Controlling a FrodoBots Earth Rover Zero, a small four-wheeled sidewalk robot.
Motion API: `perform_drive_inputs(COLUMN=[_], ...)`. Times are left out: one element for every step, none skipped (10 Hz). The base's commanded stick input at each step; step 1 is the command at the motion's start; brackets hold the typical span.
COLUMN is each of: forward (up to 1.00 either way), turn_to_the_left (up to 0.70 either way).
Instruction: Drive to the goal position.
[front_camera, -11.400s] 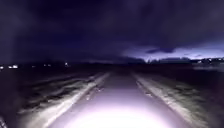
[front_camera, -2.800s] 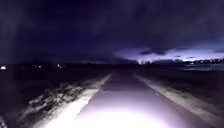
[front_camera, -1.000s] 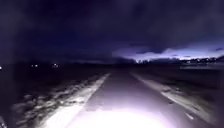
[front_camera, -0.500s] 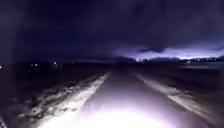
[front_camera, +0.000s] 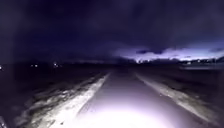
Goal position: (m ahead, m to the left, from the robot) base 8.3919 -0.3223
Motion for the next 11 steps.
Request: perform_drive_inputs(forward=[0.70, 0.70, 0.70, 0.70, 0.70, 0.70, 0.70, 0.70, 0.70, 0.70, 0.70], turn_to_the_left=[-0.02, -0.10, -0.18, -0.23, -0.07, 0.00, 0.00, 0.00, 0.00, 0.00, 0.00])
